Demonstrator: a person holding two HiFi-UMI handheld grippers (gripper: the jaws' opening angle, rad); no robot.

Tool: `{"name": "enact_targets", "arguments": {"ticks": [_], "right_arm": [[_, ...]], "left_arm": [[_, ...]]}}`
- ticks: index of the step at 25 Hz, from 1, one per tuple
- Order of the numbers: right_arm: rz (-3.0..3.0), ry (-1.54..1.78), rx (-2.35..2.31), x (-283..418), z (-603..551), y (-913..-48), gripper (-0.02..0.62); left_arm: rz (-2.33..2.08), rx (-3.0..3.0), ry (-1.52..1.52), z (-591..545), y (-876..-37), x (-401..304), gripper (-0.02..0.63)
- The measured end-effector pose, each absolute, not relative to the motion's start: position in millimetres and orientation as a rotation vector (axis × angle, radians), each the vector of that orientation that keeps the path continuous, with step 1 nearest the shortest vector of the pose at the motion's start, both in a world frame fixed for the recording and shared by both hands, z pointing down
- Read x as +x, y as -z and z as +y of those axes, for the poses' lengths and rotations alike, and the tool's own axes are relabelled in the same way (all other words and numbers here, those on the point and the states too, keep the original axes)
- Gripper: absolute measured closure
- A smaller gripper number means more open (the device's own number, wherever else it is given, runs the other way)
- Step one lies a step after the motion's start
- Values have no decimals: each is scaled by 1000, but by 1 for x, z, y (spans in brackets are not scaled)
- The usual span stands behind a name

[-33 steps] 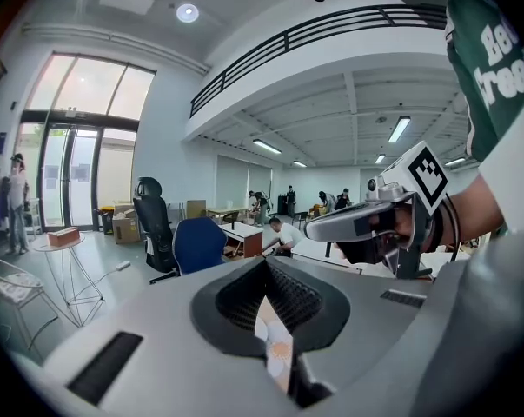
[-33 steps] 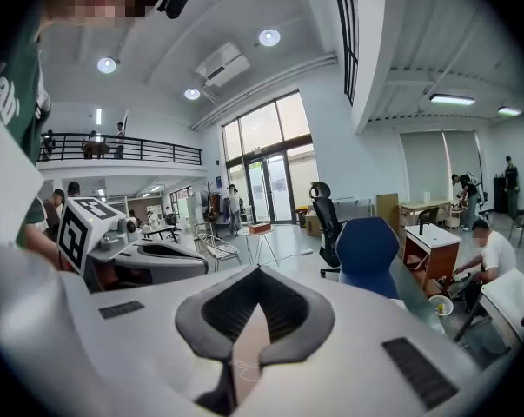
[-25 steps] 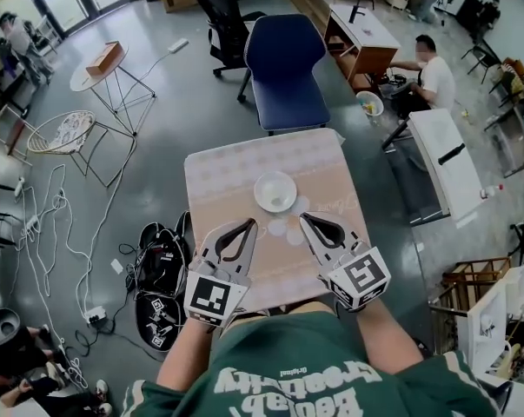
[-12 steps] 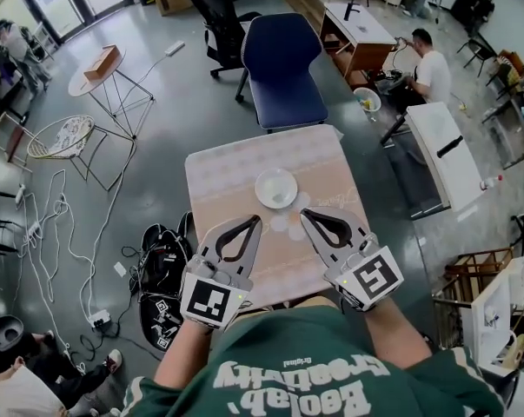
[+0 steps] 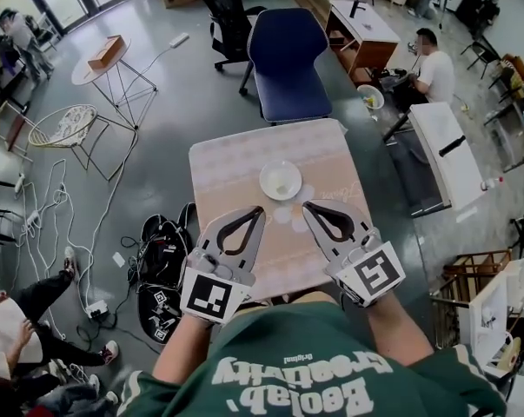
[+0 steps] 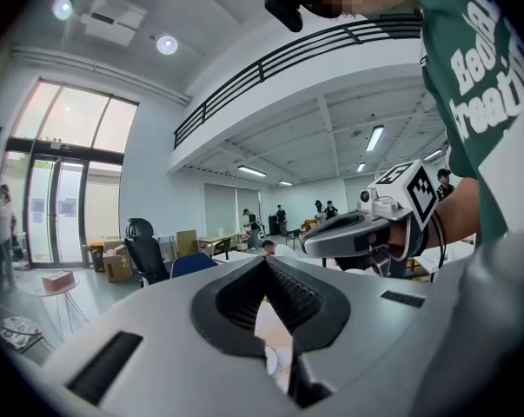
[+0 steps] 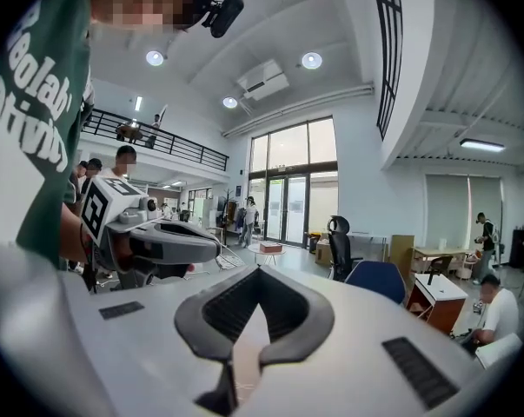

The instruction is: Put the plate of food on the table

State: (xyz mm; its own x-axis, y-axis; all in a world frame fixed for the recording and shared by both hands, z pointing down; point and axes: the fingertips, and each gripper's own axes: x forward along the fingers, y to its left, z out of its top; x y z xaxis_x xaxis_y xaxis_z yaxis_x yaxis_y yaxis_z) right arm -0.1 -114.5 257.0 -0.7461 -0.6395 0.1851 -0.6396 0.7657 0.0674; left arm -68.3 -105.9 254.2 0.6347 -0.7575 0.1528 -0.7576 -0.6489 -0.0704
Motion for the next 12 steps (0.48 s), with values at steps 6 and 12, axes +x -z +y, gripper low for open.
{"name": "enact_targets", "arguments": {"ticks": [6, 12], "right_arm": [[-2769, 8, 993, -8, -107, -255, 581], [-2777, 17, 992, -16, -100, -253, 581]], "left_arm": [[-1334, 2825, -255, -98, -255, -76, 597], [-1348, 2814, -251, -92, -256, -83, 597]]}}
